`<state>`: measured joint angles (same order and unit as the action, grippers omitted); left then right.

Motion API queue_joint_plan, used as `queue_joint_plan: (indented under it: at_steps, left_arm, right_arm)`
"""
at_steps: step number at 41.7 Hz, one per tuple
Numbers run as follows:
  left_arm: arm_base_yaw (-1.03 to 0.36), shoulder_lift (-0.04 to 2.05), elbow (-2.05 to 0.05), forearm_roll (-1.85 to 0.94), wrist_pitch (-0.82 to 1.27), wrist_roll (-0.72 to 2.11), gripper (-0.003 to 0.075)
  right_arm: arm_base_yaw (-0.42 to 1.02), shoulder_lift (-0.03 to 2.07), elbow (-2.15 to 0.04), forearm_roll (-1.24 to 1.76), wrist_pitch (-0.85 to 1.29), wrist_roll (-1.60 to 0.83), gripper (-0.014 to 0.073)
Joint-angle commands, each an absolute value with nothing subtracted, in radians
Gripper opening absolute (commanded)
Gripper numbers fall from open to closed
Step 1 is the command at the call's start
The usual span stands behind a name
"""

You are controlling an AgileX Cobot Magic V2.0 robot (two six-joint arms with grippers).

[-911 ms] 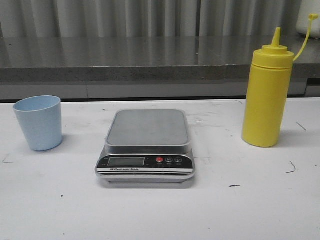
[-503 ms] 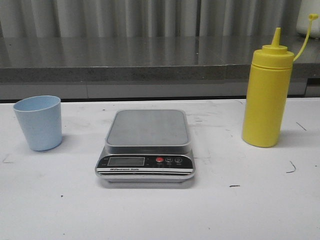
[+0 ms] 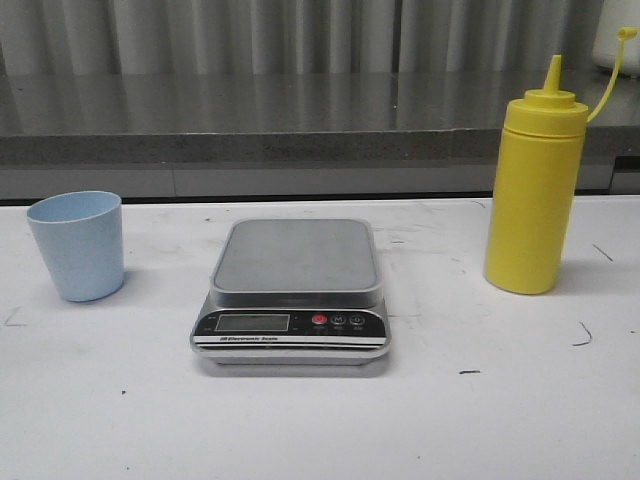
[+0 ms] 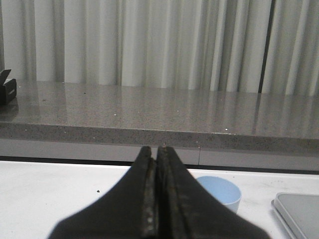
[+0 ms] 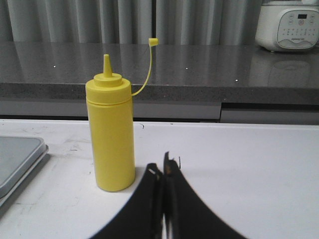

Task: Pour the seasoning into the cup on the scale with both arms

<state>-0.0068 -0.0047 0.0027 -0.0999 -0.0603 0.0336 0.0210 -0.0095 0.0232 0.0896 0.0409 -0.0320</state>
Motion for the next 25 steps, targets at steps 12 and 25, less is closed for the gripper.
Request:
queue_joint_plan:
  at_steps: [12, 25]
  left_arm:
    - [-0.009, 0.058, -0.375, -0.122, 0.100, 0.035, -0.0020]
    - [-0.009, 0.357, -0.692, -0.104, 0.467, 0.035, -0.0020]
  right_arm:
    - [0.016, 0.063, -0.353, -0.027, 0.218, -0.048, -0.0067]
    - [0.016, 0.335, -0.612, -0.028, 0.467, -0.048, -0.0067]
